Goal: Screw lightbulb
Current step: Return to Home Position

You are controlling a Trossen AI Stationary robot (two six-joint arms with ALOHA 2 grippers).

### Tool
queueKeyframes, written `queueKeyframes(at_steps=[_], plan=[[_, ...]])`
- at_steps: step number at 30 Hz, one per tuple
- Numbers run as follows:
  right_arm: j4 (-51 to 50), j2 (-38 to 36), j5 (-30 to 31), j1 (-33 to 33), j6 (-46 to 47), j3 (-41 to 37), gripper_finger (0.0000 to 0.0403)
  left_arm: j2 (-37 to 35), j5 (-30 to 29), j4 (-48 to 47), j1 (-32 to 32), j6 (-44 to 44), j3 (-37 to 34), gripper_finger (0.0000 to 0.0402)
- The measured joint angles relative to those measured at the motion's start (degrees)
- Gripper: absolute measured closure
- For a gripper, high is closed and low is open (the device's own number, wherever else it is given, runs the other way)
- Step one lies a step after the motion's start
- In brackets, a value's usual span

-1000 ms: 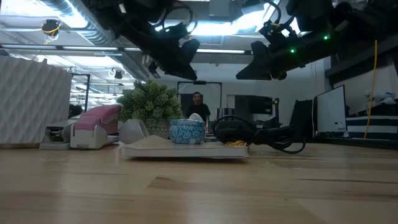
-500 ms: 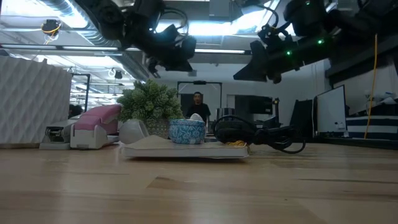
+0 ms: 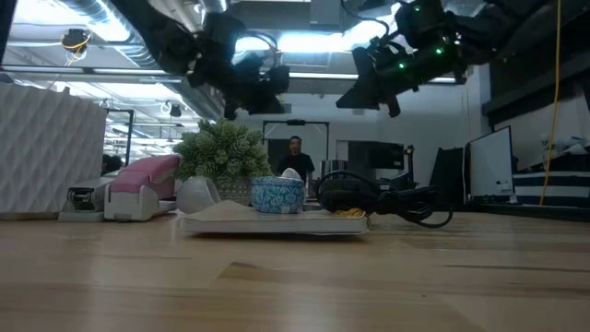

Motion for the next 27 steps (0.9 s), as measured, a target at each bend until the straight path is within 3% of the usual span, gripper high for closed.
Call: queueKeyframes(at_steps=[8, 12, 18, 23, 27], plan=[[-11.4, 0.0, -6.6, -7.9, -3.0, 6.9, 0.0391, 7.4, 5.7, 1.8, -0.2, -2.3, 1.1, 0.0401], [-12.6, 0.0, -13.7, -11.3, -3.0, 6.9, 0.0391, 7.7, 10.0, 1.8, -0.2, -2.3, 1.1, 0.0401], [-12.9, -1.9, -24.7, -12.6, -3.0, 6.9, 0.0391, 2.5, 20.1, 1.7, -0.3, -1.4, 1.2, 0.0401], [-17.0, -7.1, -27.4, -12.5, -3.0, 6.9, 0.0391, -4.6, 24.2, -1.5, -1.1, -0.9, 1.2, 0.0402], [-23.2, -13.4, -27.4, -12.5, -3.3, 6.9, 0.0391, -12.0, 24.3, -11.6, -2.2, 3.9, 1.2, 0.0401]])
